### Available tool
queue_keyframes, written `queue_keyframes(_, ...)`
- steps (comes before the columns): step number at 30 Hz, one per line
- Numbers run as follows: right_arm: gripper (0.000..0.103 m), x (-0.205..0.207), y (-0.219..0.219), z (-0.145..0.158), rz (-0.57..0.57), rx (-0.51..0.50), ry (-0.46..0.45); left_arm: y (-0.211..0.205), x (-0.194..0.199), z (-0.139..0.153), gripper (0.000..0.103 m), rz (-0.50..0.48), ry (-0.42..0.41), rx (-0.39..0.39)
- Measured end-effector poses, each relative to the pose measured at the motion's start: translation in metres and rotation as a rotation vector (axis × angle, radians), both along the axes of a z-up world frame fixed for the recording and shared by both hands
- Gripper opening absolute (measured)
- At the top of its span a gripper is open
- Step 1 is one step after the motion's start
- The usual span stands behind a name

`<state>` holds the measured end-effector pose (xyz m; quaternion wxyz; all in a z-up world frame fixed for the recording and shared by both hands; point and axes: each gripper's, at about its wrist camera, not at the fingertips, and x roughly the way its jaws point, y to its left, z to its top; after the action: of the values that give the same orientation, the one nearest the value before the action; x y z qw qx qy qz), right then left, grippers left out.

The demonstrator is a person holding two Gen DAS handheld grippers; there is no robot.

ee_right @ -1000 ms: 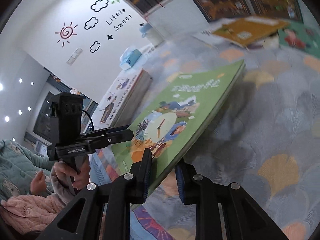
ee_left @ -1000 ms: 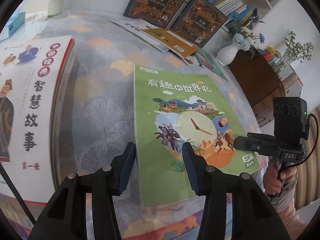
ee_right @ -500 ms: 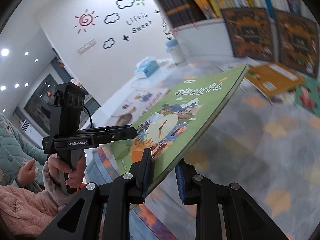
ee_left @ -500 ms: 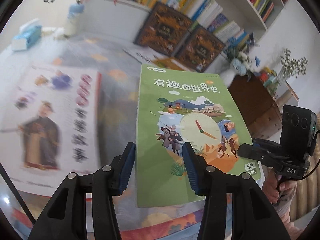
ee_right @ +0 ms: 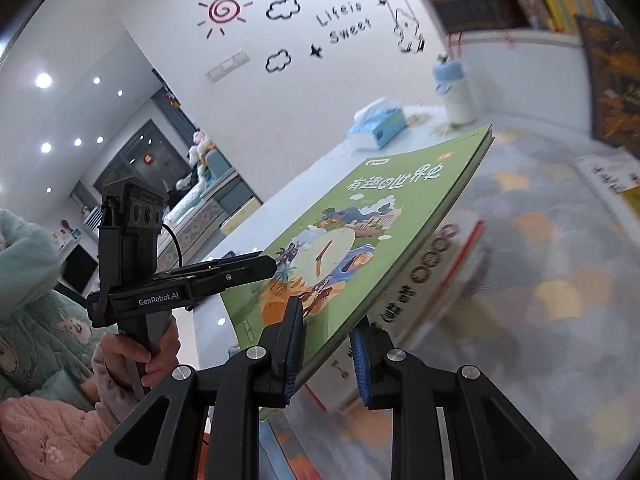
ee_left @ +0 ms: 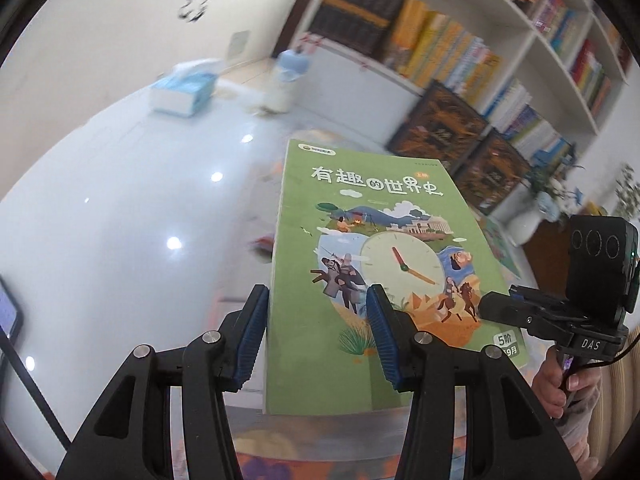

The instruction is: Organize books

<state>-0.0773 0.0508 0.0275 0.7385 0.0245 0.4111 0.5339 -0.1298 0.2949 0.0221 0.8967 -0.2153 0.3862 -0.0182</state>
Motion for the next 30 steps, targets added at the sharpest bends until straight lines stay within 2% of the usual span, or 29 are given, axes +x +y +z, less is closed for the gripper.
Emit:
queue_keyframes(5,0.022,0.015,0.024,-0.026,0.014,-0.033,0.081,0.011,-0.001,-0.021,0.046,0.011,0.043,-0.01)
queue_keyframes(8,0.025,0.02,0.027,-0.039,-0.048,-0.091,0.115,0.009,0.003,-0.027,0.046,-0.014,0.05,-0.035)
queue_keyframes(11,0.026,0.024,0.029,-0.052,-0.068,-0.095,0.171,0.009,0.005,-0.028,0.046,0.001,0.042,-0.005)
queue_keyframes(15,0.028,0.023,0.034,-0.057,-0.075,-0.107,0.157,0.007,0.003,-0.021,0.049,-0.003,0.015,0.0)
queue_keyframes(19,0.038,0.018,0.04,-0.057,-0.045,-0.141,0.137,0.005,0.001,-0.015,0.049,0.054,0.022,0.071)
queue_keyframes(24,0.04,0.011,0.037,-0.051,-0.039,-0.228,0.117,-0.004,0.002,-0.01,0.05,0.081,0.03,0.121)
queue_keyframes(26,0.04,0.009,0.029,-0.052,-0.04,-0.247,0.116,-0.011,0.003,-0.007,0.051,0.087,0.027,0.144)
queue_keyframes(30,0.045,0.013,-0.018,-0.047,-0.079,-0.192,0.135,-0.035,0.014,0.002,0.053,0.039,0.013,0.173)
